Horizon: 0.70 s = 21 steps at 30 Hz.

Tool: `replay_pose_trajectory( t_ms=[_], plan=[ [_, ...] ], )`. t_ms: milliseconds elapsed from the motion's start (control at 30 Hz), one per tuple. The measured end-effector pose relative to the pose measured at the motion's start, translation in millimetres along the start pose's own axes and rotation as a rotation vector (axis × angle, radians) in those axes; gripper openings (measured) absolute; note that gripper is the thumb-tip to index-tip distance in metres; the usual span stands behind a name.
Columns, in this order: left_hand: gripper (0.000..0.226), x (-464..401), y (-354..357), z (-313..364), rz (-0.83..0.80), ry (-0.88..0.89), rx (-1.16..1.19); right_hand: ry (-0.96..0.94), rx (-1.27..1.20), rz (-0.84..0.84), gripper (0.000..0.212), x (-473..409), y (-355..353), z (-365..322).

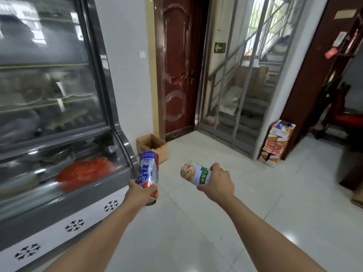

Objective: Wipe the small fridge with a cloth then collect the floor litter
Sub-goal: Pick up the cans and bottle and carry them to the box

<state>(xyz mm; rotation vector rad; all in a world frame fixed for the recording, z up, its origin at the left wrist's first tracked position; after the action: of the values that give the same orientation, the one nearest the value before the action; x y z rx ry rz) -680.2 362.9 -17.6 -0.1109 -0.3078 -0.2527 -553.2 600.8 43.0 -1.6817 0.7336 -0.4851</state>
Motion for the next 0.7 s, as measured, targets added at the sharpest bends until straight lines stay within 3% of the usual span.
replay_pose_trajectory(
  t_ms=[167, 700],
  plan=[
    [0.076, -93, 47, 30, -0.003, -0.044, 0.062, -0.020, 0.011, -0.026, 0.060, -114, 12, -13],
    [0.073, -443, 133, 137, 0.102, -0.089, -0.052, -0.007, 0.041, -0.058, 0.061, -481, 70, -79]
  ],
)
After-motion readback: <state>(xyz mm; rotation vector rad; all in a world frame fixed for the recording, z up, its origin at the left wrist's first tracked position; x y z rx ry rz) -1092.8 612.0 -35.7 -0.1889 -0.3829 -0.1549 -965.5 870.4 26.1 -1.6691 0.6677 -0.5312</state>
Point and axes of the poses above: each hand's wrist, its own x-axis away from the middle knuckle, its own y-axis out of the palm, z = x × y, the point moved 8 cm from there along -x, towards the middle knuckle, and after that the axes turned 15 degrees about x, right-handed, at the moved point
